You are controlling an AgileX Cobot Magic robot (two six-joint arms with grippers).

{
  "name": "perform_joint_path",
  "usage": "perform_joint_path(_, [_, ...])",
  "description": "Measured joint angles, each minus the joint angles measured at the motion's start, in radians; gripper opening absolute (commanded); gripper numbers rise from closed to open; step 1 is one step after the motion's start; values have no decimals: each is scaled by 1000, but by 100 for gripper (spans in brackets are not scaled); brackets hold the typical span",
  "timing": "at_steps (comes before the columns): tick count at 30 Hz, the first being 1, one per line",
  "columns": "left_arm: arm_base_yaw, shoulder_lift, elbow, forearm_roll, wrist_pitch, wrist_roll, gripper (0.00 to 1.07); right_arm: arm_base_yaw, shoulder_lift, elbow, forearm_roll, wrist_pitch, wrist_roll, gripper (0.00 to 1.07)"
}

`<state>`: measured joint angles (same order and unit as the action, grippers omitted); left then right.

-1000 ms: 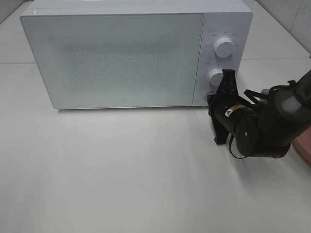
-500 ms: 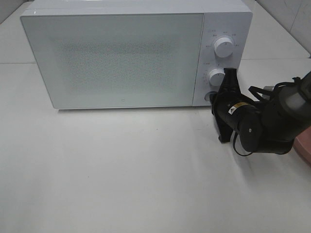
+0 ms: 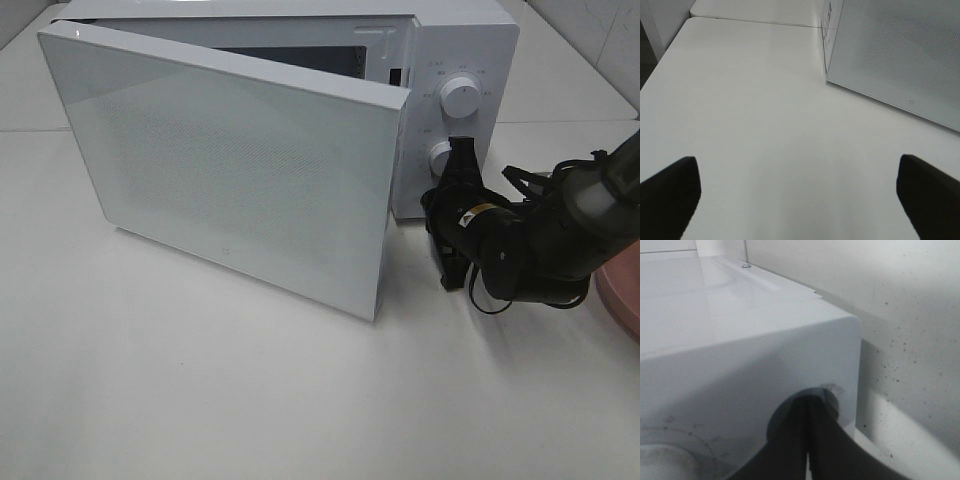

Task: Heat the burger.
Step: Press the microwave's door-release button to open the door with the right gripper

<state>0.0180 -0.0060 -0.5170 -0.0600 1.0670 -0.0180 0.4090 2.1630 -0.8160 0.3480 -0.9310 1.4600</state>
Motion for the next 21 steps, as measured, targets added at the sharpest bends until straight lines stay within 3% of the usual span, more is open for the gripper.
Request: perform_joint_path(21, [0, 0, 0, 0, 0, 0, 101, 18, 0, -32, 117, 57, -32, 0])
